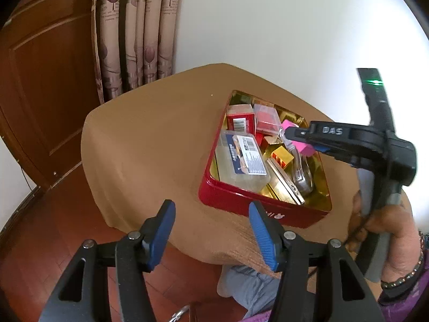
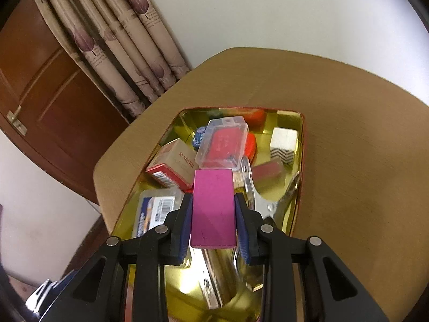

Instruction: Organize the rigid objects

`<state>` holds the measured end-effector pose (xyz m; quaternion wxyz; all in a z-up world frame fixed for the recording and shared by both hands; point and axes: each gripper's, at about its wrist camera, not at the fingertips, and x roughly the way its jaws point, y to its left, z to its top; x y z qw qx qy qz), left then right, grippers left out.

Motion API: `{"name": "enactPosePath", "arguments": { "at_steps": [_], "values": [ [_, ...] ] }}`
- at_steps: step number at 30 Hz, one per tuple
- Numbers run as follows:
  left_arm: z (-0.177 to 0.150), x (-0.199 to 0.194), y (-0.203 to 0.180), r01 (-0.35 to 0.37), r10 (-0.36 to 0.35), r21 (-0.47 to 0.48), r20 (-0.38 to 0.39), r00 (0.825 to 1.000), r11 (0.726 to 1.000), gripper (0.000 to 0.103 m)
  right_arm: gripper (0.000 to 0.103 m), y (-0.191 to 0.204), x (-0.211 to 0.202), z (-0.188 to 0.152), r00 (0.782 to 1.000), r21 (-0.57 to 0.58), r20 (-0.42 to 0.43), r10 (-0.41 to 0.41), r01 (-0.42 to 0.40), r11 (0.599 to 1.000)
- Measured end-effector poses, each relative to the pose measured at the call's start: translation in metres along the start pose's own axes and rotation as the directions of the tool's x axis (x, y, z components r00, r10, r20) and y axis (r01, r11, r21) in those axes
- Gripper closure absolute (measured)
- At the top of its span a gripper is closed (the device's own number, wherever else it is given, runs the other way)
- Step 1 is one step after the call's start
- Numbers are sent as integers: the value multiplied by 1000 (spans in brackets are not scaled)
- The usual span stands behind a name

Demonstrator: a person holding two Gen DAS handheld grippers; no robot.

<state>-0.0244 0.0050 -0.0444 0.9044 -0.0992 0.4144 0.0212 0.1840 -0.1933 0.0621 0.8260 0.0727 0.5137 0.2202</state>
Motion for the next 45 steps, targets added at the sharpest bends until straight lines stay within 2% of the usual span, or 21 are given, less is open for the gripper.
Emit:
{"name": "enactPosePath", "arguments": {
  "at_steps": [6, 11, 15, 17, 18, 19, 20, 22, 24, 26, 33, 39, 45],
  "values": [
    [0, -1, 2, 0, 0, 3, 40, 999, 1000, 44, 73, -5, 5, -1, 1000, 11, 2, 14, -14, 1000],
    [-1, 3, 1, 10, -11, 8, 23, 1000, 1000, 44, 69, -6, 1, 1, 999, 30, 25, 41, -41, 999],
    [-3, 7, 0, 52, -52, -6, -7, 999, 999, 44, 68, -7, -26, -7, 995, 20, 92, 27, -29, 999],
    [-4, 7, 0, 55, -55, -10, -9, 998, 998, 44, 65, 1, -45, -18, 989, -23, 149, 0, 3, 1000],
    [-5, 5, -1, 51, -51, -8, -1, 999, 999, 44, 62, 7, -60, -29, 977, -55, 209, -27, 40, 998],
    [-5, 3, -2, 50, -50, -3, 12, 999, 999, 44, 51, 13, -72, -39, 963, -75, 264, -54, 77, 994],
    [-6, 0, -4, 48, -49, 8, 34, 998, 999, 44, 30, 19, -83, -51, 941, -88, 326, -89, 124, 988],
    [-7, -6, -9, 38, -40, 30, 67, 997, 999, 44, 4, 27, -105, -78, 880, -72, 449, -156, 209, 975],
    [-9, -14, -16, 13, -20, 68, 111, 994, 998, 44, 3, 30, -123, -99, 829, -49, 534, -169, 229, 972],
    [-10, -21, -21, 0, -13, 92, 146, 989, 996, 44, 1, 32, -132, -112, 795, -37, 577, -188, 256, 966],
    [-11, -44, -28, -31, 0, 118, 255, 967, 992, 44, 1, 44, -150, -134, 718, -49, 637, -282, 402, 914],
    [-14, -62, -34, -81, 29, 139, 343, 939, 987, 44, 1, 52, -168, -145, 678, -17, 665, -313, 432, 902],
    [-16, -72, -37, -95, 29, 160, 372, 928, 983, 44, 1, 57, -176, -149, 676, 18, 653, -342, 437, 899]
  ]
}}
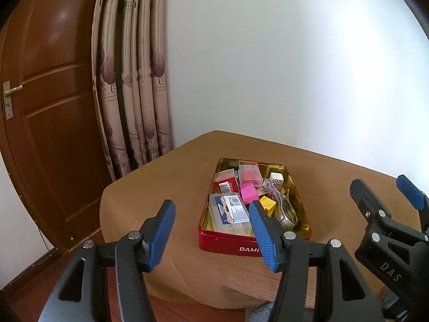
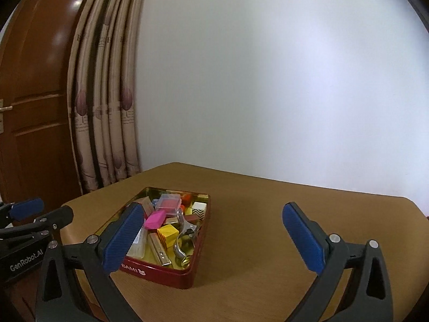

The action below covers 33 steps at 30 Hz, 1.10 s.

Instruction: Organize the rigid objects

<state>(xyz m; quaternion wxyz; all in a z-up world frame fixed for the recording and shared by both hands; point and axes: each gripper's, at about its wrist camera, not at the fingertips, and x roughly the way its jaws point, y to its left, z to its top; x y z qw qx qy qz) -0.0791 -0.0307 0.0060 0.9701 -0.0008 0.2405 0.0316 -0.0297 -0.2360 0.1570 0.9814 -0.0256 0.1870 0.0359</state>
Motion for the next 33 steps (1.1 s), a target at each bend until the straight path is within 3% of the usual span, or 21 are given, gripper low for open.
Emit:
{"name": "enactPosePath", "arguments": {
  "at_steps": [20, 27, 33],
  "values": [
    [1, -5, -6, 32, -31, 45, -15, 999, 998, 44, 1, 8, -15, 0, 999, -34, -9, 32, -33, 999],
    [1, 4, -1, 39, -37, 35, -69, 997, 999, 24, 1, 5, -14, 1, 1000, -23, -7, 30, -30, 999],
    [0, 7, 3, 19, -17, 21, -81, 997, 1000, 20, 1, 9, -14, 0, 999, -44, -5, 45, -45, 998]
  ]
}}
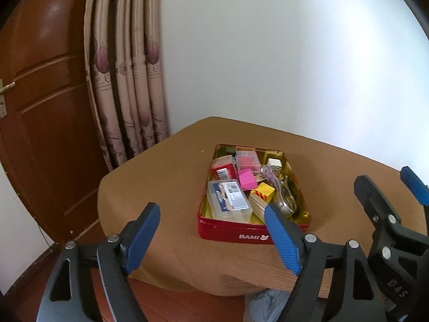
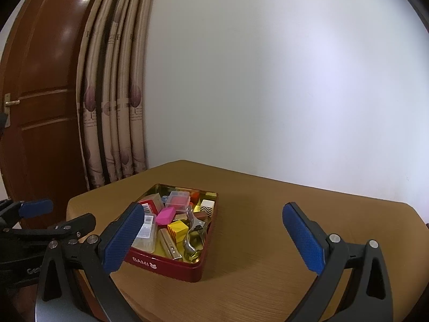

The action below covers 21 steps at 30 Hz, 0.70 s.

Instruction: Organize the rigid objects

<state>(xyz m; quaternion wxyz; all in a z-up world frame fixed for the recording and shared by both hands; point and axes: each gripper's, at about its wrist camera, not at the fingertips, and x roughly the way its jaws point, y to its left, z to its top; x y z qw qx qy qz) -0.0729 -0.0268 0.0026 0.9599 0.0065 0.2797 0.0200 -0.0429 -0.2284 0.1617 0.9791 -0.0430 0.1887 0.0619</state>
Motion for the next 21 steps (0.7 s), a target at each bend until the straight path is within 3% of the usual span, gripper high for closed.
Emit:
{"name": "enactPosePath", "arguments": {
  "at_steps": [13, 21],
  "values": [
    [-1, -2, 1, -35, 35, 4, 22, 999, 999, 16, 1, 3, 0, 0, 1000, -5, 0, 1, -1, 1000],
    [-4, 4, 2, -40, 40, -5, -5, 999, 999, 15, 1, 10, 2, -3, 1000, -8, -11, -1, 1, 1000]
  ]
}}
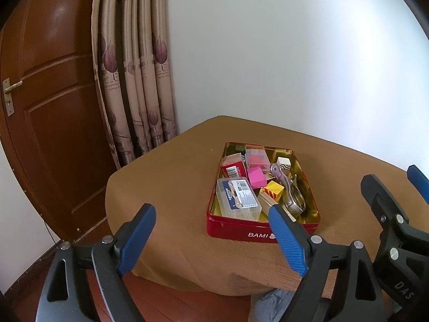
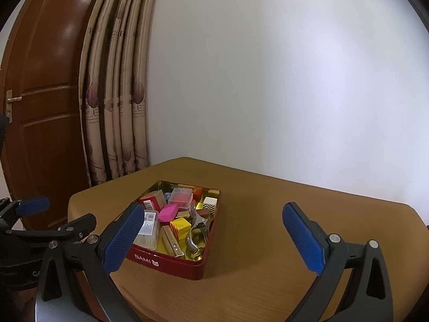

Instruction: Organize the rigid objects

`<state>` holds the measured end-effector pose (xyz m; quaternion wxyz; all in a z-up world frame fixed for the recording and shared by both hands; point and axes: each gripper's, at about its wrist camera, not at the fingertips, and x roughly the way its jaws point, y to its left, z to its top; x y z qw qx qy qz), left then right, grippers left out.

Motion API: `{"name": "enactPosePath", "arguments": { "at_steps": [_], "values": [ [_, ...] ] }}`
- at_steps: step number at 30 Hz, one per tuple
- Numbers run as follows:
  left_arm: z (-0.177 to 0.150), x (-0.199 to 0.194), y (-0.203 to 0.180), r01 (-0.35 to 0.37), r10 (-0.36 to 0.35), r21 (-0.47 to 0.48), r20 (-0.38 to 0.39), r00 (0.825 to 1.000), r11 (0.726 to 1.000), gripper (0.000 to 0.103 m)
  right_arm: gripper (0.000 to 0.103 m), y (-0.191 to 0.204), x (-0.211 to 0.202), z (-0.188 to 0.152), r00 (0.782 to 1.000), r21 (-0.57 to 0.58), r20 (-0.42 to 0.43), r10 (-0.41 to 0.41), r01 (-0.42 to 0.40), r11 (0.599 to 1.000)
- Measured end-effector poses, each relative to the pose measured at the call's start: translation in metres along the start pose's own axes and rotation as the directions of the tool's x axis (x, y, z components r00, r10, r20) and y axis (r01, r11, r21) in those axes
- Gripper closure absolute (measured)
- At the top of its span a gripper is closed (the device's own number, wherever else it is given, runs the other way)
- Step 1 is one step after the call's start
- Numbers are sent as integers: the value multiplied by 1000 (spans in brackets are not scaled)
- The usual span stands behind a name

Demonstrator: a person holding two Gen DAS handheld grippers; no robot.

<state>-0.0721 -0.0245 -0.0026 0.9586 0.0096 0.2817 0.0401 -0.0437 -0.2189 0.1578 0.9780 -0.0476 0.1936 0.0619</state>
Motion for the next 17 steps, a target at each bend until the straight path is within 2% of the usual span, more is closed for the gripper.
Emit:
{"name": "enactPosePath", "arguments": {
  "at_steps": [4, 10, 15, 17],
  "values": [
    [-1, 2, -2, -15, 15, 5, 8, 1000, 1000, 14, 1, 3, 0, 0, 1000, -3, -1, 1, -1, 1000],
    [-3, 9, -1, -3, 3, 4, -29, 1000, 1000, 14, 1, 5, 2, 1, 1000, 1, 0, 0, 0, 1000],
    [-2, 6, -1, -24, 24, 3, -3, 1000, 1000, 14, 1, 5, 2, 2, 1000, 9, -1, -1, 1, 1000],
    [-1, 5, -2, -1, 2, 13, -16, 1000, 1000, 14, 1, 4, 1, 4, 1000, 15, 0, -5, 5, 1000]
  ]
}}
